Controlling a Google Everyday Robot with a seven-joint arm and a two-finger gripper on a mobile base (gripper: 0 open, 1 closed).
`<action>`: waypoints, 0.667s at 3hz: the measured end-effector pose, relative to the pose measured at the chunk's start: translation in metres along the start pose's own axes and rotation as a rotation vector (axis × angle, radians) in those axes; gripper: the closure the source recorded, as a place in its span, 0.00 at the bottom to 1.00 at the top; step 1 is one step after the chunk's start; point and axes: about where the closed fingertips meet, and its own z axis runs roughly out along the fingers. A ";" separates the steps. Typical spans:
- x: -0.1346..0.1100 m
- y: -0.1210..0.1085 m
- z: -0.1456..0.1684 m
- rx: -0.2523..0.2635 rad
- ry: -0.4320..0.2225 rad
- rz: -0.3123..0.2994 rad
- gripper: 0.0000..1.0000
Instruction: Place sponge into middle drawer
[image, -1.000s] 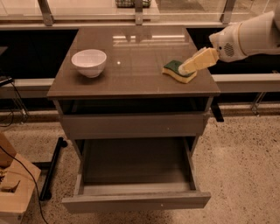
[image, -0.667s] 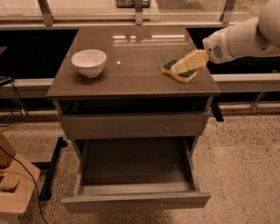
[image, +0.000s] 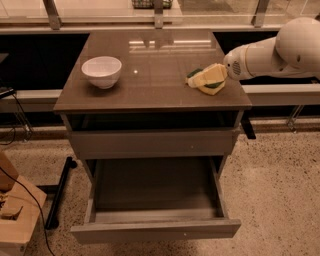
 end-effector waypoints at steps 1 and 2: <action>0.008 -0.011 0.021 0.006 -0.036 0.046 0.00; 0.022 -0.021 0.047 0.000 -0.041 0.086 0.00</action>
Offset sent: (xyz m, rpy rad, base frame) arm 0.0600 0.0004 -0.0732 0.1183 0.0467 -0.0674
